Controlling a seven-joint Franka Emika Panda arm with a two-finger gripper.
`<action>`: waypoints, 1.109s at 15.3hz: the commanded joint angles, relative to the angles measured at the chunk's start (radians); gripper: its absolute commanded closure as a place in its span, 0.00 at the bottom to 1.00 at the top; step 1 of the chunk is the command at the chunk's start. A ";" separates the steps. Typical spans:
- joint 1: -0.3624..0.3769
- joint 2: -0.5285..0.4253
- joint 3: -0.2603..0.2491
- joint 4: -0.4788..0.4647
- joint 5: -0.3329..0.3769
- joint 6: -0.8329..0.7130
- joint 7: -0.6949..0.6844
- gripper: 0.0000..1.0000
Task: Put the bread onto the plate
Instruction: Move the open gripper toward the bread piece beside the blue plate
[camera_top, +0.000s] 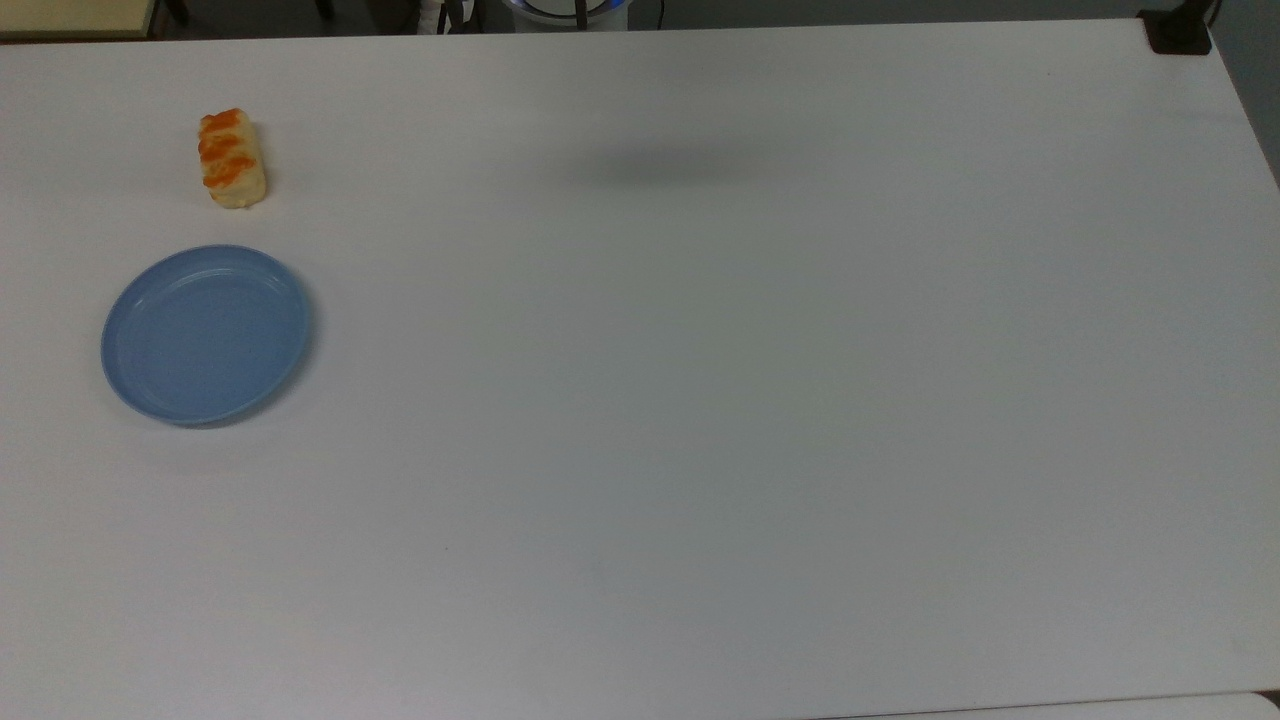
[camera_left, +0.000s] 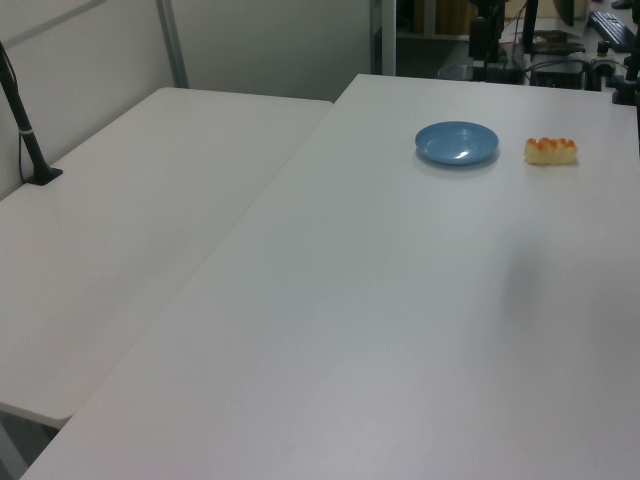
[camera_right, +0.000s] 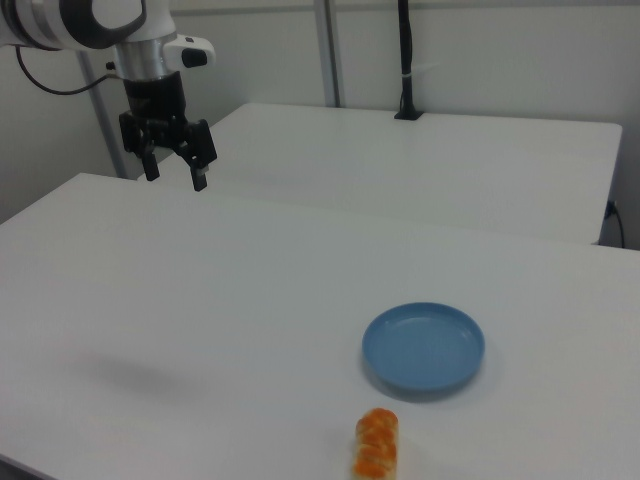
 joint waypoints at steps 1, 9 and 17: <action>0.022 -0.014 -0.012 -0.025 -0.006 -0.005 0.002 0.00; 0.028 0.004 -0.009 -0.005 -0.003 -0.010 0.016 0.00; 0.033 0.003 -0.065 -0.016 -0.011 -0.011 -0.099 0.00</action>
